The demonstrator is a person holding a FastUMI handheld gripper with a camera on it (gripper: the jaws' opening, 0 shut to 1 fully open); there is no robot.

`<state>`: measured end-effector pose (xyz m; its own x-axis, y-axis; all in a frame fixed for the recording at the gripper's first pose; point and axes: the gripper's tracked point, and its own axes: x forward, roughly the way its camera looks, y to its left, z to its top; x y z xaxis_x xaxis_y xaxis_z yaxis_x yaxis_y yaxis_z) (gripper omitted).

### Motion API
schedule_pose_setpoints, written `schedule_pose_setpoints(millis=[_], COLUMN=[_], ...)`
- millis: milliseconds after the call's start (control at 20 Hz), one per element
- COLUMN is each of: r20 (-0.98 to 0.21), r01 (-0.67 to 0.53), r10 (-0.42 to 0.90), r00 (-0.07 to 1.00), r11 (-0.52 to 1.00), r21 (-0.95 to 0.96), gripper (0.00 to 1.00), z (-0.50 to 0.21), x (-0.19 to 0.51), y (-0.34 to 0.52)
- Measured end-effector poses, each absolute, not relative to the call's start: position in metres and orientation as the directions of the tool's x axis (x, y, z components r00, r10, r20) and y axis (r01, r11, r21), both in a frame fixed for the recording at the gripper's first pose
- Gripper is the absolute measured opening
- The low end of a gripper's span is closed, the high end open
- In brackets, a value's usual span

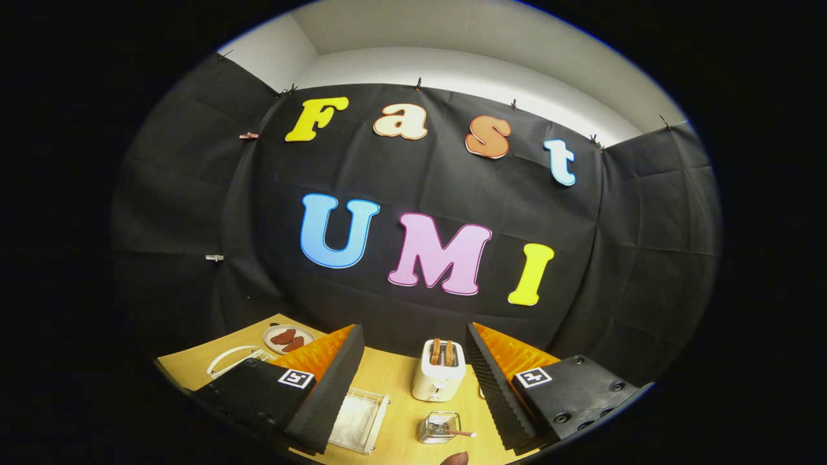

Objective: Take the plate from the dish rack, then take the spoon from the basket and place it into the plate.

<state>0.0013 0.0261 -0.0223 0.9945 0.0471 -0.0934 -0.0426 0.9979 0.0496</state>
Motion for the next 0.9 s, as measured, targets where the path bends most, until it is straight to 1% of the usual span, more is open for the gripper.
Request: schedule_pose_setpoints(millis=[200, 400, 550, 650, 750, 900], r20=[-0.247, -0.348, -0.454, -0.546, -0.636, -0.748], r01=[-0.107, -0.146, -0.168, -0.144, -0.094, -0.006], r10=[0.145, 0.194, 0.245, 0.267, 0.271, 0.227], r00=[0.958, 0.917, 0.857, 0.794, 0.723, 0.623], r11=[0.981, 0.976, 0.965, 0.955, 0.95, 0.958], r21=[0.16, 0.159, 0.203, 0.258, 0.298, 0.286], gripper=[0.97, 0.97, 0.96, 0.95, 0.93, 0.88], z=[-0.058, -0.093, -0.137, -0.175, -0.211, -0.258], x=[0.015, 0.04, 0.054, 0.06, 0.065, 0.071], y=[0.07, 0.111, 0.147, 0.168, 0.183, 0.192])
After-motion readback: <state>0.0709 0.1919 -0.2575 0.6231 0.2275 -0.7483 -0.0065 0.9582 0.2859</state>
